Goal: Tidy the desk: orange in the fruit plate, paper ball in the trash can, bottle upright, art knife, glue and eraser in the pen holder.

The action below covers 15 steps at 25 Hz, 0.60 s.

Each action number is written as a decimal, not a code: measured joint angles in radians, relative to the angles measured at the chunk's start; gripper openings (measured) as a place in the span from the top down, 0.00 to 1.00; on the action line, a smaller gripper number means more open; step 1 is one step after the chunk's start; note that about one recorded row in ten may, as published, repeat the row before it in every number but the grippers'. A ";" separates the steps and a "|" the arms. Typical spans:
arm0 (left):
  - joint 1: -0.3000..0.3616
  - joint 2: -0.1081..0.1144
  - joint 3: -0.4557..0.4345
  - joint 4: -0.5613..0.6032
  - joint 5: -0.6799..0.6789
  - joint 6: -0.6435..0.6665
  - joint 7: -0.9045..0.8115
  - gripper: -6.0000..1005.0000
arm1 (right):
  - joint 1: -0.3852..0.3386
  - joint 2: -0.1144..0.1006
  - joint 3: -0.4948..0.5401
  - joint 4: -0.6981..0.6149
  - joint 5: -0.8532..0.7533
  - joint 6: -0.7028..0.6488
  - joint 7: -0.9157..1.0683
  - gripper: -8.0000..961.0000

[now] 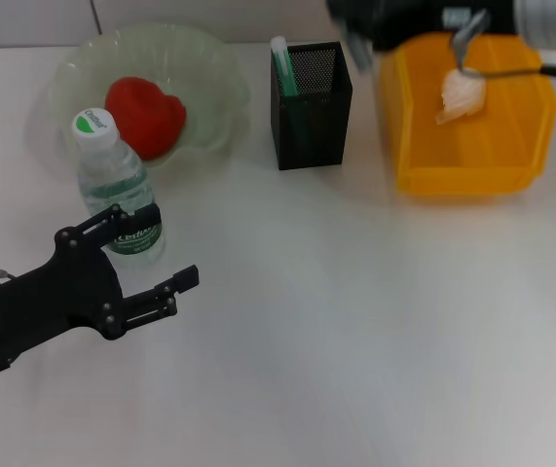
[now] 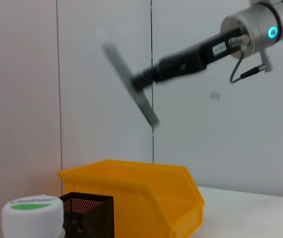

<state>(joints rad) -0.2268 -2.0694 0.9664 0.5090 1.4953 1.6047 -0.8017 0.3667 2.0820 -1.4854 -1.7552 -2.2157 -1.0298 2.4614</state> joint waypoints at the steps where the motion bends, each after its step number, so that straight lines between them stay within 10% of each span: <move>1: 0.000 0.000 0.000 -0.001 0.000 0.000 0.001 0.19 | -0.050 0.000 -0.001 0.010 0.102 0.087 -0.112 0.87; 6: -0.001 0.000 0.005 -0.002 0.000 -0.005 0.002 0.19 | -0.126 0.002 -0.005 0.298 0.745 0.290 -0.835 0.87; 9: -0.003 0.000 0.007 -0.003 0.001 -0.007 0.003 0.19 | -0.024 0.000 0.038 0.706 1.243 0.145 -1.307 0.87; 15: -0.005 0.000 0.008 -0.004 0.006 -0.007 0.001 0.19 | 0.181 -0.003 0.157 1.224 1.527 -0.077 -1.628 0.87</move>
<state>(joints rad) -0.2318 -2.0693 0.9741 0.5054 1.5013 1.5974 -0.8004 0.5480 2.0786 -1.3285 -0.5307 -0.6884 -1.1065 0.8338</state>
